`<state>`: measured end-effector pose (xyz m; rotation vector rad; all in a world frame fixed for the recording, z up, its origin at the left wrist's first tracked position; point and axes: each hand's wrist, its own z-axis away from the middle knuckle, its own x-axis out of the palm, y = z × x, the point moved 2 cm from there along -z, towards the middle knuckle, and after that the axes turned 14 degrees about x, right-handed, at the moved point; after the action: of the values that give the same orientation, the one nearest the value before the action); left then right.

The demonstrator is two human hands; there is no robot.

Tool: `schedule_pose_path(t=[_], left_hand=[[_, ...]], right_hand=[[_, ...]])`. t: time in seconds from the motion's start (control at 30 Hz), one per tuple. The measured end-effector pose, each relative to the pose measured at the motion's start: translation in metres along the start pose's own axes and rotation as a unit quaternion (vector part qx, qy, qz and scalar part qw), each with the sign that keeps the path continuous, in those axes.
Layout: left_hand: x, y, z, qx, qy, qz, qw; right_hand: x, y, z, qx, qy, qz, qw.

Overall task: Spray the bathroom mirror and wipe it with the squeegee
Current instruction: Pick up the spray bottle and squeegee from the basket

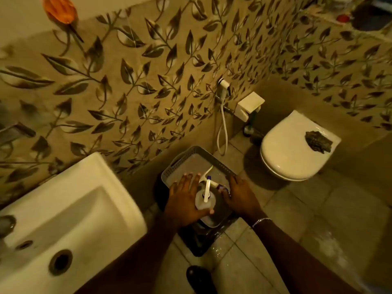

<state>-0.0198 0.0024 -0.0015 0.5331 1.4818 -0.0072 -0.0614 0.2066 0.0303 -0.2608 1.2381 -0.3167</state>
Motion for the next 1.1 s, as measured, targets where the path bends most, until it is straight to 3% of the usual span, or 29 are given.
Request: schedule_pose_path(t=[0.2,0.37,0.67,0.87,1.1], left_hand=[[0.062,-0.007,-0.016,-0.068,-0.013,0.110,0.992],[0.093,-0.007,-0.031,-0.093,0.074,0.257,0.959],[0.108,-0.009,-0.053,-0.091,0.101,0.310,0.941],[0.085,-0.005,-0.053,-0.091,0.125,0.319,0.935],[0.000,0.007,-0.038,-0.094,0.176,0.321,0.926]], right_hand=[[0.055,0.036,-0.026,0.039,-0.052,0.007,0.998],[0.087,0.049,-0.052,0.043,-0.031,0.017,0.998],[0.120,0.056,-0.079,0.071,-0.040,0.040,0.996],[0.101,0.048,-0.067,0.067,-0.049,-0.006,0.997],[0.038,0.019,-0.029,0.082,-0.013,-0.075,0.994]])
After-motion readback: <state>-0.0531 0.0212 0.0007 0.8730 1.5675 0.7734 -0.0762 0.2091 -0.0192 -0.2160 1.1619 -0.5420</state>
